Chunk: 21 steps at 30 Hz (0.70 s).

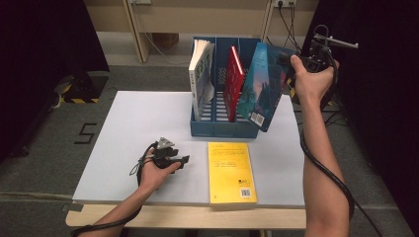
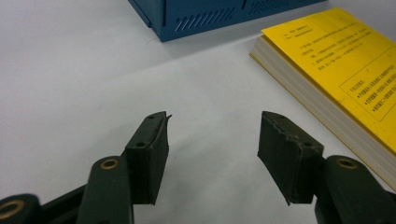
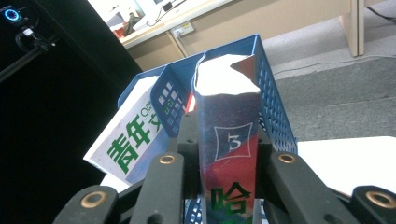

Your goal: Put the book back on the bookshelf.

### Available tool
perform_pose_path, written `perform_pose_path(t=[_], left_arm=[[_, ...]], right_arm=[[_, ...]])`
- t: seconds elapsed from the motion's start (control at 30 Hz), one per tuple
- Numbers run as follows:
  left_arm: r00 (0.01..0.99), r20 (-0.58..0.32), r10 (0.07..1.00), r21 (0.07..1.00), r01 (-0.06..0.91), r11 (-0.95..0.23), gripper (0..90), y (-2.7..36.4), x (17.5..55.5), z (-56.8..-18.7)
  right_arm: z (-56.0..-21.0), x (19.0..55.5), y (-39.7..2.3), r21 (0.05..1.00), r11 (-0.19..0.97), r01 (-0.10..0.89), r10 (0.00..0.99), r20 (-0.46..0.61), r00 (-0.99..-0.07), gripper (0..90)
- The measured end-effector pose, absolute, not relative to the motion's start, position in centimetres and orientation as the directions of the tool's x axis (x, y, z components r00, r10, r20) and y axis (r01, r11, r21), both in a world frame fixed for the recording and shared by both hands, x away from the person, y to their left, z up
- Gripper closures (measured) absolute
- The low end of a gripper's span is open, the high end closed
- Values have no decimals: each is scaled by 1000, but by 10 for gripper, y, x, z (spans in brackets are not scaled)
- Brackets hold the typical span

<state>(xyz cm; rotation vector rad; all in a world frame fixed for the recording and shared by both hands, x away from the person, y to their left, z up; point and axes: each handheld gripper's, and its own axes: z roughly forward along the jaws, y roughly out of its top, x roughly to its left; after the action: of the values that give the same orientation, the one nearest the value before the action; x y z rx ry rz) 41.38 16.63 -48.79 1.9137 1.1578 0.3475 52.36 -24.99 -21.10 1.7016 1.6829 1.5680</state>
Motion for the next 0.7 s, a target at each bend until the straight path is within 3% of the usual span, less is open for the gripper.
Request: perform_pose_path(t=[0.7], left_arm=[[529,-185,829,777,594,-206,424,169,413,-488]], right_arm=[[-217,532,-242,825,-270,497,865,435,-252,749]])
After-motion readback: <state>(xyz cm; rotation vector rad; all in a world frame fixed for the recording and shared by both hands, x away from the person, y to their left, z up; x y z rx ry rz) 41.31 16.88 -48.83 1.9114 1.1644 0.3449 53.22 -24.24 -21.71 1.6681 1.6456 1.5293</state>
